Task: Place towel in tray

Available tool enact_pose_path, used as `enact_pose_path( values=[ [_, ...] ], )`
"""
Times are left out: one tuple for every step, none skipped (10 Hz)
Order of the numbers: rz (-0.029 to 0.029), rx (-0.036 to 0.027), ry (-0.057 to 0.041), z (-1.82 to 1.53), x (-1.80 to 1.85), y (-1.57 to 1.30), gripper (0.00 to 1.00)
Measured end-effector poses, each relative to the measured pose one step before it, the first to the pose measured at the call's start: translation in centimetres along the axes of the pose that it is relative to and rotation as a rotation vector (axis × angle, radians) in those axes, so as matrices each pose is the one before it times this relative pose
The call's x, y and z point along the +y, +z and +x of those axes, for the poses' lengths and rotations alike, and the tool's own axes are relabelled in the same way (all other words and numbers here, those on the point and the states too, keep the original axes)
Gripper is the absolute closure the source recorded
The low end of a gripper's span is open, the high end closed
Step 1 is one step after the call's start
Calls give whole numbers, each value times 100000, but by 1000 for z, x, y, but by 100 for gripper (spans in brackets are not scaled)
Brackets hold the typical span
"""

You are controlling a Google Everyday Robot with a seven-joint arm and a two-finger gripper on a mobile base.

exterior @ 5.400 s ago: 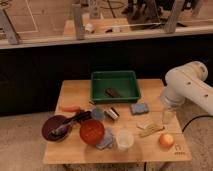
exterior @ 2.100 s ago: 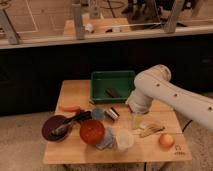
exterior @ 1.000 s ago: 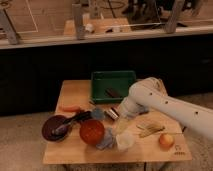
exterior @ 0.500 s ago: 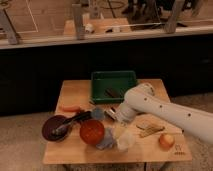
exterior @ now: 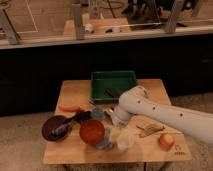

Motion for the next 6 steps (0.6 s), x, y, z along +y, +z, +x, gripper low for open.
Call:
enact_pose_path(
  values=[
    [-487,-293,-1534,-178,199,509,20],
    [-401,-475,-1627,-203,215,623,20],
    [-315,-261,-909,191,215,748,20],
    [-469,-150,-794,311,261,905,20],
    [-409,124,-474,190,195,656,20],
    [-604,-15,-523,-47,166,608,20]
  ],
)
